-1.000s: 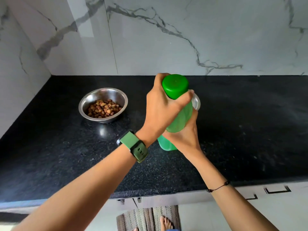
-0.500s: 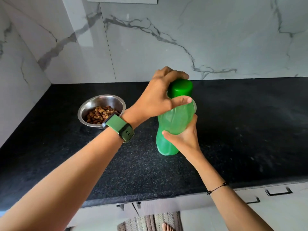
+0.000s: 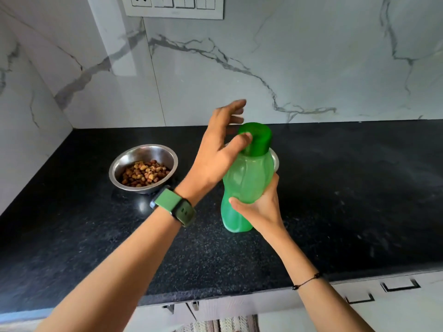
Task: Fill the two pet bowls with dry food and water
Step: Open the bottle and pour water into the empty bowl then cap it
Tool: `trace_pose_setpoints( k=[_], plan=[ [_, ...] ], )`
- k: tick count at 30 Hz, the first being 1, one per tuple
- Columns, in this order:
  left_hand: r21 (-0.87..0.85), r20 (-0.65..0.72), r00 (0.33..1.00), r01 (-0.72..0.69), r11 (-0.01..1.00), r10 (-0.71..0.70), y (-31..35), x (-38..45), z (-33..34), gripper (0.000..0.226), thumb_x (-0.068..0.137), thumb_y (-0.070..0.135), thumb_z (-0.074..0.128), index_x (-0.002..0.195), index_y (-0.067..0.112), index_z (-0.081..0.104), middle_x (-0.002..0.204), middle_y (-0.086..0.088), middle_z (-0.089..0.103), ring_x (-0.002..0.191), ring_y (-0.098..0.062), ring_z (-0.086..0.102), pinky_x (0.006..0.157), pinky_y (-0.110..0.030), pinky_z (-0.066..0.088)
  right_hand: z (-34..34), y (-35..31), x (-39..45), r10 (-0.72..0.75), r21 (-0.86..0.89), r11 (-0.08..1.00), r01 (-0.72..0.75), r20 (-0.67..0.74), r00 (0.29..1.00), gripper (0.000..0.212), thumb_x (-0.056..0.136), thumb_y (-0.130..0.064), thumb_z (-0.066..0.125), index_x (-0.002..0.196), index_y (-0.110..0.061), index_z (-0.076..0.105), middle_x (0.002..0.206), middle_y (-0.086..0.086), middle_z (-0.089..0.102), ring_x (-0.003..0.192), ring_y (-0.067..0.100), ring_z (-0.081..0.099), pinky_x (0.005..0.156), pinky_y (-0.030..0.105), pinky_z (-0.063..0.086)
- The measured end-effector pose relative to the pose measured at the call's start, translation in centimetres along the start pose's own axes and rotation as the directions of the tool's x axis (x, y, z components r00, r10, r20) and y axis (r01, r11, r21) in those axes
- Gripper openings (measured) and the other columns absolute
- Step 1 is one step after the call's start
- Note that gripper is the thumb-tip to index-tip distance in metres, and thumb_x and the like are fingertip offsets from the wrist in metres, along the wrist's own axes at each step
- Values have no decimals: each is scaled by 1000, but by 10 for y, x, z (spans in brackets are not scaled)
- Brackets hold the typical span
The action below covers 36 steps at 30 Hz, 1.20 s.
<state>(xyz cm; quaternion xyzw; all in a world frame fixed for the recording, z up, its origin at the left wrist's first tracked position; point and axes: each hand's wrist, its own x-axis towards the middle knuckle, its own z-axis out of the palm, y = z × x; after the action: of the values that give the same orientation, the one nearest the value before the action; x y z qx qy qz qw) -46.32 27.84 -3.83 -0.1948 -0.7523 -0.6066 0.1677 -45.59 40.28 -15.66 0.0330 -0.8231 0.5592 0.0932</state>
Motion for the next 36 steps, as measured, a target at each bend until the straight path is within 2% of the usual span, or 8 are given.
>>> trace_pose_setpoints(
  k=[4, 11, 14, 16, 18, 23, 31, 36],
  plan=[
    [94, 329, 936, 98, 991, -124, 0, 10, -5, 64, 74, 19, 62, 133, 26, 40, 129, -6, 51, 115, -15, 53, 104, -36, 43, 0, 2, 0, -10, -1, 1000, 10, 3, 1000, 106, 45, -45, 73, 133, -16, 24, 128, 9, 44, 121, 20, 46, 102, 38, 43],
    [331, -210, 977, 105, 938, -36, 14, -24, 45, 69, 78, 25, 55, 141, 9, 34, 132, -10, 45, 120, -19, 46, 97, -16, 32, 0, -6, 3, -12, 144, 990, 8, 29, 1000, 95, 48, -44, 71, 131, -14, 34, 119, 1, 54, 106, -1, 56, 84, 14, 49],
    [179, -316, 944, 155, 972, -92, 17, -36, 52, 62, 81, 27, 49, 140, 13, 38, 135, -3, 44, 123, -10, 43, 103, -16, 33, 1, -5, 3, -32, 108, 994, 27, 46, 998, 92, 54, -44, 65, 135, -14, 36, 124, -4, 54, 110, 0, 54, 88, 6, 43],
    [-67, -361, 922, 125, 990, -140, 13, -35, 40, 51, 81, 23, 48, 131, 19, 45, 124, 0, 53, 114, -6, 50, 102, -22, 39, 2, -1, 2, -22, 86, 996, 21, 9, 1000, 93, 52, -34, 79, 131, -26, 30, 122, -4, 52, 113, 5, 54, 94, 22, 48],
    [-259, -284, 946, 85, 962, -159, 6, -27, 24, 48, 78, 14, 51, 124, 24, 44, 115, 2, 54, 105, -5, 54, 96, -23, 45, 2, 1, 1, -22, 67, 998, 22, -2, 1000, 97, 48, -35, 81, 128, -27, 26, 124, 3, 48, 116, 13, 51, 96, 33, 48],
    [-184, 239, 960, 194, 964, -147, -3, -1, -1, 59, 73, 11, 64, 126, 26, 42, 116, 4, 58, 103, -4, 59, 94, -22, 47, 1, 2, 1, 0, 4, 1000, 0, 4, 1000, 109, 42, -47, 72, 134, -13, 25, 126, 9, 45, 119, 19, 48, 100, 36, 45],
    [217, -188, 968, 203, 955, -163, 5, -1, 35, 58, 68, 32, 80, 110, 19, 42, 109, 1, 41, 110, -17, 47, 95, -28, 43, -2, 1, 1, -9, 30, 1000, 8, 28, 1000, 108, 46, -42, 74, 136, -13, 23, 127, 6, 44, 119, 14, 47, 97, 31, 47],
    [-217, 18, 964, 261, 941, -264, 4, -9, 19, 54, 68, 22, 65, 115, 21, 39, 106, 4, 53, 96, -7, 55, 87, -24, 47, -2, 0, 1, -5, 41, 999, 3, 36, 999, 106, 45, -43, 73, 134, -14, 24, 125, 7, 45, 118, 16, 48, 95, 27, 46]
  ],
)
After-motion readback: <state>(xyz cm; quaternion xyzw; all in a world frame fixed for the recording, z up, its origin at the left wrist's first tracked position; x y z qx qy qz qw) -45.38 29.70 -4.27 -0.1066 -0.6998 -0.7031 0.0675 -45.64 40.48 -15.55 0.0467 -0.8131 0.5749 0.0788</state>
